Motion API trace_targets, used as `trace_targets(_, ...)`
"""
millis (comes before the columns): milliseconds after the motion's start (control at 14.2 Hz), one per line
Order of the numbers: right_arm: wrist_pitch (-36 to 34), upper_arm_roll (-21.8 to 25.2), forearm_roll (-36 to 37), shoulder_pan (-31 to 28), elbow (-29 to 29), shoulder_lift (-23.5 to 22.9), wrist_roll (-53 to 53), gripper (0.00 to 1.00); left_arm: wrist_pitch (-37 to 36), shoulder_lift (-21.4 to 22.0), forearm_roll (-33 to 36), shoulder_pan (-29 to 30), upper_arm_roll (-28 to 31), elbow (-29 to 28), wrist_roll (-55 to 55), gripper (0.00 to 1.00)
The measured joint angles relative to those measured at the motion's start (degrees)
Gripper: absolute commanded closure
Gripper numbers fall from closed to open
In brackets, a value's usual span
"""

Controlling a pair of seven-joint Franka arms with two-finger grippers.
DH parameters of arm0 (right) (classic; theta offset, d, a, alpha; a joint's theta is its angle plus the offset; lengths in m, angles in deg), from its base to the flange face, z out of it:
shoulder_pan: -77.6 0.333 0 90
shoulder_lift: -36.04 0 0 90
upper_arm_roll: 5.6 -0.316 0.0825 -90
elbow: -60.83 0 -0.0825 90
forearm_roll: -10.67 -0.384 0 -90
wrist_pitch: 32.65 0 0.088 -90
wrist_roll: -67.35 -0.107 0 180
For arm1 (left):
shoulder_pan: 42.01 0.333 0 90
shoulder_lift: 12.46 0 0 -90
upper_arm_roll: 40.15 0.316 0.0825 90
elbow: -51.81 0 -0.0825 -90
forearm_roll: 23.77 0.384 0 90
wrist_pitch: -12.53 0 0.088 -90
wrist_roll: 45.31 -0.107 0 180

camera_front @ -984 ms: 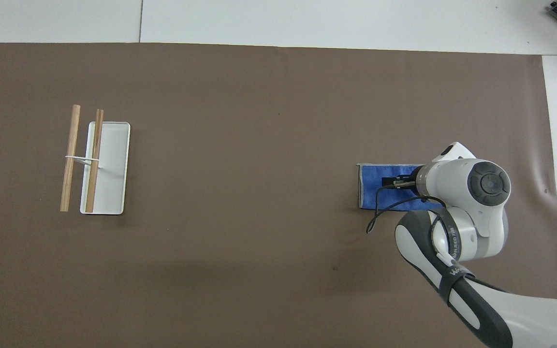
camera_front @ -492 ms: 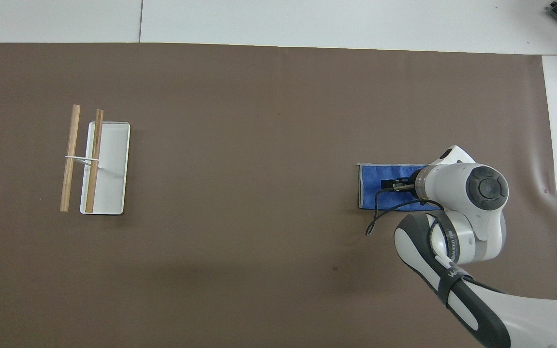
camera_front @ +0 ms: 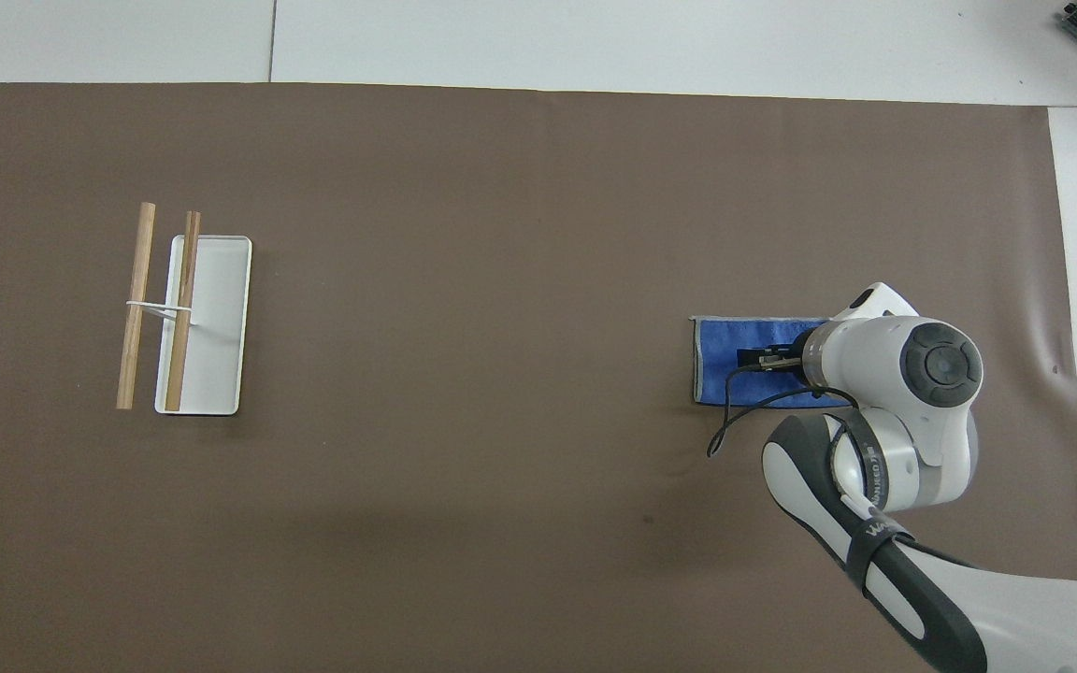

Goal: Right arm passes towel to left arm to hang
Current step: 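Close the right gripper on the blue towel edge, then lift the towel with the right gripper while the left gripper reaches in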

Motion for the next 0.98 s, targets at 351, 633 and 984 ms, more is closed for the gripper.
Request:
trace_targets(351, 1.7, 0.0, 0.0, 0.0, -0.9, 0.0, 0.0, 0.23, 0.0, 0.0, 0.0, 0.0, 0.0, 0.0, 0.0, 0.0)
trace_targets(633, 1.8, 0.0, 0.0, 0.0, -0.9, 0.3, 0.0, 0.6, 0.0, 0.0, 0.0, 0.0, 0.0, 0.0, 0.0, 0.0)
trace_targets(984, 1.8, 0.0, 0.0, 0.1, -0.6, 0.7, -0.4, 1.0, 0.0, 0.0, 0.0, 0.0, 0.0, 0.0, 0.0, 0.0)
